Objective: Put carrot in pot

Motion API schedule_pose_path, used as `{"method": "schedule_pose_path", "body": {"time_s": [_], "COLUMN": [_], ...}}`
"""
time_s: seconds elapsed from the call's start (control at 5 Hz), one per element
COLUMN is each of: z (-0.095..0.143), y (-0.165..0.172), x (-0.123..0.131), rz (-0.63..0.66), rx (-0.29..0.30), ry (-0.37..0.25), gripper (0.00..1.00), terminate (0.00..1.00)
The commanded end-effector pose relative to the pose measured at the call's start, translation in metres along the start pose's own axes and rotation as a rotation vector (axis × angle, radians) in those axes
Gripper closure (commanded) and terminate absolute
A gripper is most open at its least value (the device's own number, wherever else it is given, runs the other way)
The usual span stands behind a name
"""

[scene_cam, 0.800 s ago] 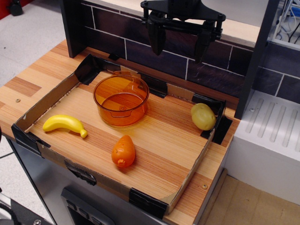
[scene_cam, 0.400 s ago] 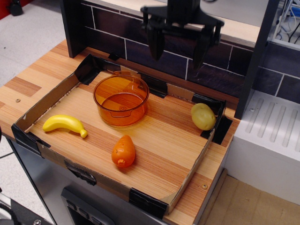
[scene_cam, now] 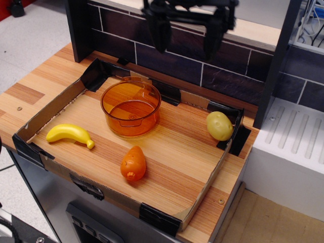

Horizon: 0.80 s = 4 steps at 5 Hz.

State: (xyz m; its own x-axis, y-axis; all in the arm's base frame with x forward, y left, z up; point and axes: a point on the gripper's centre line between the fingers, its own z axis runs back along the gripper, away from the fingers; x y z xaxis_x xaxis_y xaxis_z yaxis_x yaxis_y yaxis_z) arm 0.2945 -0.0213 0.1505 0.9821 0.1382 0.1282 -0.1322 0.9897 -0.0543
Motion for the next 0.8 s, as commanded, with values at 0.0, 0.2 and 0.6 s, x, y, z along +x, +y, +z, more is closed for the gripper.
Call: {"method": "schedule_pose_path", "body": {"time_s": [0.0,0.2,0.6], "z": [0.001,-0.019,-0.061], "y": [0.025,0.030,0.027], "x": [-0.051,-0.073,-0.078], "rz": [0.066,0.110,0.158], "rx": [0.052,0.051,-0.025], "ry": [-0.015,0.008,0.082], "gripper": [0.00,0.00,0.00], "terminate": [0.00,0.00,0.00]}}
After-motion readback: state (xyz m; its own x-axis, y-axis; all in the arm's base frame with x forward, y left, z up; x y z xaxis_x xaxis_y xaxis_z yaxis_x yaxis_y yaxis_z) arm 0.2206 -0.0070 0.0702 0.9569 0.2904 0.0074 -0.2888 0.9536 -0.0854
